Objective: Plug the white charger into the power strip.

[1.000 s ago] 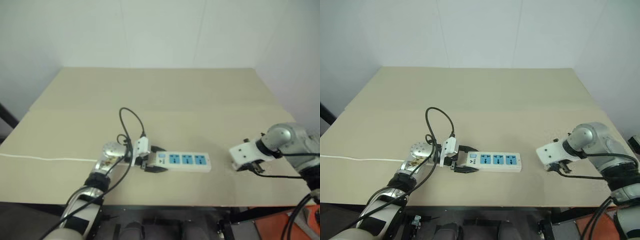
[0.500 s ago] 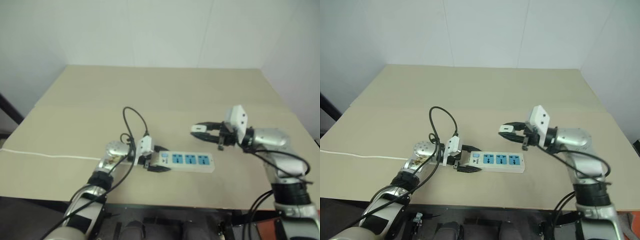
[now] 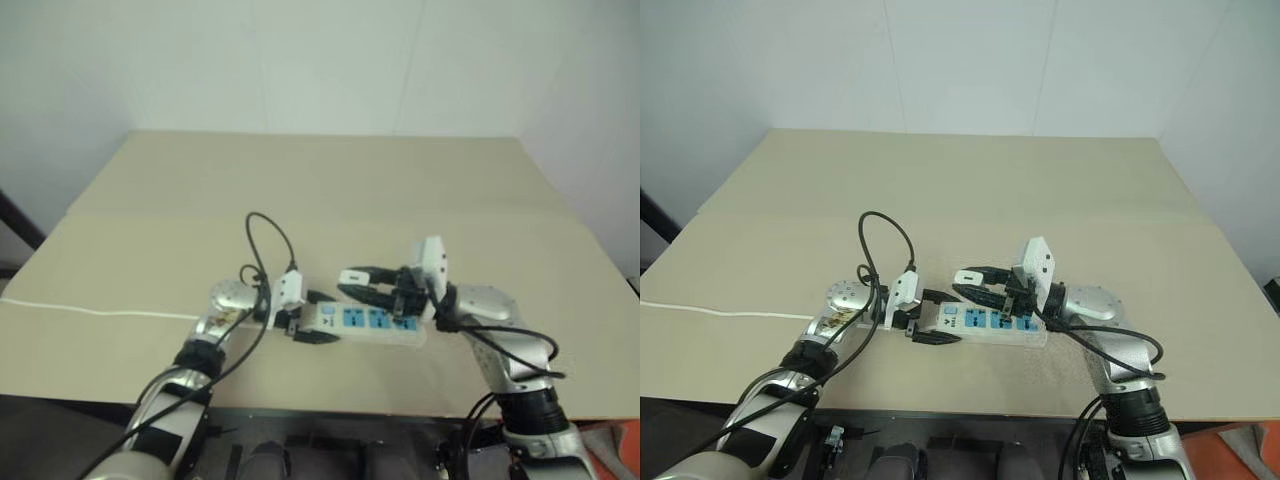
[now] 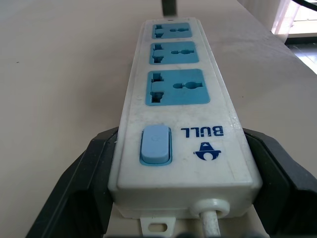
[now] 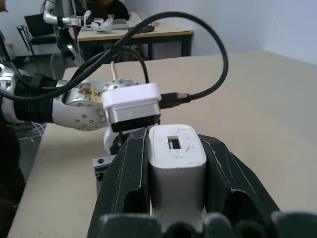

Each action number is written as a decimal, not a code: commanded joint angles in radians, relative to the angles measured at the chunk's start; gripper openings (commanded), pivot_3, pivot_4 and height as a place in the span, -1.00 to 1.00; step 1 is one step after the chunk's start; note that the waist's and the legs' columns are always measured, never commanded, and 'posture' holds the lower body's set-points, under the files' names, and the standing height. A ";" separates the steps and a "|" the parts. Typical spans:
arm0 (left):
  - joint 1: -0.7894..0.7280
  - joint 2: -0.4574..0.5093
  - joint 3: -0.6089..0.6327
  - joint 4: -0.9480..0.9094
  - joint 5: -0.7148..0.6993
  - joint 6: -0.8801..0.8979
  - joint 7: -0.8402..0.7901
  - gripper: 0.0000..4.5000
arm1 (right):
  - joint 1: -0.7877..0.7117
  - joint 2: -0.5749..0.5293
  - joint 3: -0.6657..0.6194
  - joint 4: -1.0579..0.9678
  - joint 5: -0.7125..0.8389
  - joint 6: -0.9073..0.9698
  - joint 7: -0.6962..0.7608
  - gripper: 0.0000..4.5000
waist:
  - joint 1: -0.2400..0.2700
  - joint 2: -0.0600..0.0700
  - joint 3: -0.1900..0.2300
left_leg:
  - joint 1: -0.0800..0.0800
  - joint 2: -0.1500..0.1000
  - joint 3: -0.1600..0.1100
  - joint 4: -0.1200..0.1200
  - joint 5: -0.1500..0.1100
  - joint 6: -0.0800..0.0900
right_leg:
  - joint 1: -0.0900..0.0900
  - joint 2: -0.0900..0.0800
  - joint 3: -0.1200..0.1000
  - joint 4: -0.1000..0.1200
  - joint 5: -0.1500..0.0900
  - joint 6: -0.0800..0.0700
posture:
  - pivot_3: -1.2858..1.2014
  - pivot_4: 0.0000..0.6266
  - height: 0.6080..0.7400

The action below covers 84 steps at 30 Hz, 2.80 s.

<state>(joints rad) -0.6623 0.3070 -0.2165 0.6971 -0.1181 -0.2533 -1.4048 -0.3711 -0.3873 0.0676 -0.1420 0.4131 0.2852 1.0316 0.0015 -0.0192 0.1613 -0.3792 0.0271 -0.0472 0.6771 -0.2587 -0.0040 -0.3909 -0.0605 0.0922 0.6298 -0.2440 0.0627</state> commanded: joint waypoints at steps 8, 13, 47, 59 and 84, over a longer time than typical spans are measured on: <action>0.021 0.007 -0.026 -0.020 0.019 0.015 -0.002 0.47 | -0.015 0.032 0.018 0.081 -0.003 -0.071 -0.004 -0.48 | -0.003 0.000 0.000 | 0.000 0.000 -0.001 0.000 0.000 0.000 | 0.000 0.000 -0.001 0.000 0.000 0.000 | 0.03 -0.52 1.00; 0.025 0.010 -0.025 -0.029 0.017 0.020 -0.002 0.47 | -0.019 0.034 0.023 0.119 -0.012 -0.093 -0.005 -0.48 | -0.005 0.000 0.000 | 0.000 0.000 -0.001 0.000 0.000 0.000 | 0.000 0.000 -0.001 0.000 0.000 0.000 | 0.03 -0.52 1.00; 0.047 0.029 -0.028 -0.065 0.015 0.029 0.001 0.47 | -0.010 -0.045 0.067 0.295 -0.090 -0.202 0.104 -0.48 | -0.011 0.000 0.000 | -0.001 0.000 -0.002 -0.001 0.000 0.000 | 0.000 0.000 -0.002 -0.001 -0.001 -0.001 | 0.03 -0.52 1.00; 0.068 0.046 -0.026 -0.092 0.009 0.038 0.013 0.47 | -0.016 -0.116 0.070 0.442 -0.120 -0.255 0.146 -0.48 | -0.005 0.000 0.000 | 0.001 0.000 -0.002 -0.001 0.000 0.000 | 0.003 0.000 -0.003 -0.003 -0.001 -0.001 | 0.03 -0.52 1.00; 0.086 0.066 -0.020 -0.133 0.004 0.056 0.036 0.47 | -0.071 -0.090 0.188 0.598 -0.186 -0.255 0.214 -0.48 | -0.030 0.001 -0.009 | 0.009 0.001 -0.002 -0.004 0.000 0.000 | 0.007 0.001 -0.002 0.000 -0.002 -0.002 | 0.03 -0.52 1.00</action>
<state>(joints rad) -0.5896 0.3586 -0.2234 0.5802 -0.1236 -0.2012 -1.3645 -0.5190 -0.4263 0.2143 0.3413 0.3215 -0.0086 1.2419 -0.0285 -0.0182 0.1526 -0.3699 0.0280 -0.0491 0.6733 -0.2590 -0.0036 -0.3841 -0.0597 0.0906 0.6295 -0.2460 0.0606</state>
